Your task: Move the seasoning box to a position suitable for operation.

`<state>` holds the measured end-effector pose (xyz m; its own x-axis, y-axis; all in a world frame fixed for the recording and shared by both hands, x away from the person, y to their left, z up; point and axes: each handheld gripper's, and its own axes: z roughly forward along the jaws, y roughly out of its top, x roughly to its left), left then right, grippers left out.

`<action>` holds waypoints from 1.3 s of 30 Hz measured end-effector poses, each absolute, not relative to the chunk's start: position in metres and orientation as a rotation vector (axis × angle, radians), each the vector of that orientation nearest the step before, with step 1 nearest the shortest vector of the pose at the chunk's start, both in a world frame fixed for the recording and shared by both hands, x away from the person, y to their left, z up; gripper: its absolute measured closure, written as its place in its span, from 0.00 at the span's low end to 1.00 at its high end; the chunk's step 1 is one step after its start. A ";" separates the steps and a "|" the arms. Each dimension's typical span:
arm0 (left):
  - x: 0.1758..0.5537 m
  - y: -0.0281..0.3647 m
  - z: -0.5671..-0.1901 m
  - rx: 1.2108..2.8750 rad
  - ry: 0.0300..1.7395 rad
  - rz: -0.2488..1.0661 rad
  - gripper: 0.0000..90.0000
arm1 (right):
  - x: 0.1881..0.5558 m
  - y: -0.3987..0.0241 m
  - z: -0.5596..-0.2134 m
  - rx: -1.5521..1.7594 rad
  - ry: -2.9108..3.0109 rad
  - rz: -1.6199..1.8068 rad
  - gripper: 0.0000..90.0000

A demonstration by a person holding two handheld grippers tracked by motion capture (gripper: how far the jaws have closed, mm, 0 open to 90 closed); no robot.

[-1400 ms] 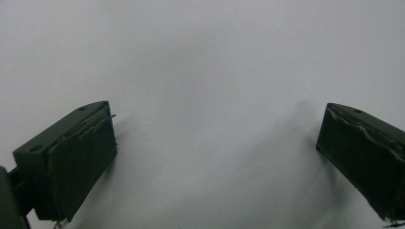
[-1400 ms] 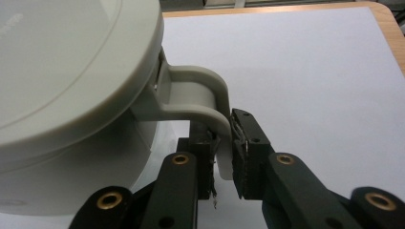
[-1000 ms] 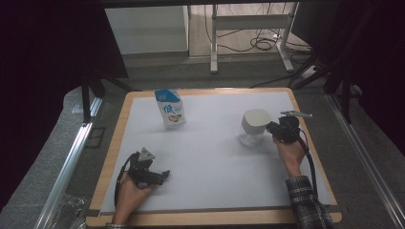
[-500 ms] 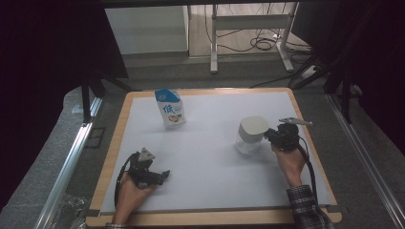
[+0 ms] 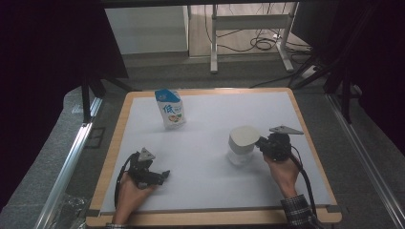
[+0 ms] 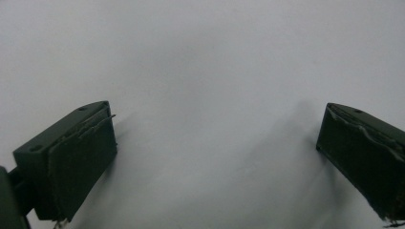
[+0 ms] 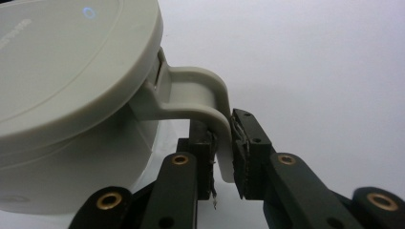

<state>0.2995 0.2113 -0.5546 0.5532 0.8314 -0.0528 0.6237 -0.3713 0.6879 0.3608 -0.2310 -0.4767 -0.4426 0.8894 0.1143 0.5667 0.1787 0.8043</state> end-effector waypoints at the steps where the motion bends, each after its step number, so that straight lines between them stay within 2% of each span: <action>1: 0.299 0.211 -0.555 2.119 1.165 0.400 0.00 | 0.358 -0.229 -0.477 1.370 2.083 1.159 0.88; 8: 0.299 0.211 -0.555 2.119 1.165 0.400 0.00 | 0.347 -0.224 -0.480 1.358 2.083 1.164 0.88; 29: 0.299 0.211 -0.555 2.120 1.165 0.400 0.00 | 0.341 -0.235 -0.499 1.316 2.052 1.154 0.86; 39: 0.299 0.211 -0.555 2.120 1.164 0.401 0.00 | 0.335 -0.245 -0.493 1.214 2.123 1.178 0.69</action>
<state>0.2993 0.2112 -0.5547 0.5534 0.8313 -0.0516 0.6230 -0.3720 0.6881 0.3351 -0.2452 -0.4929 -0.5279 0.8480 0.0470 0.4884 0.2578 0.8336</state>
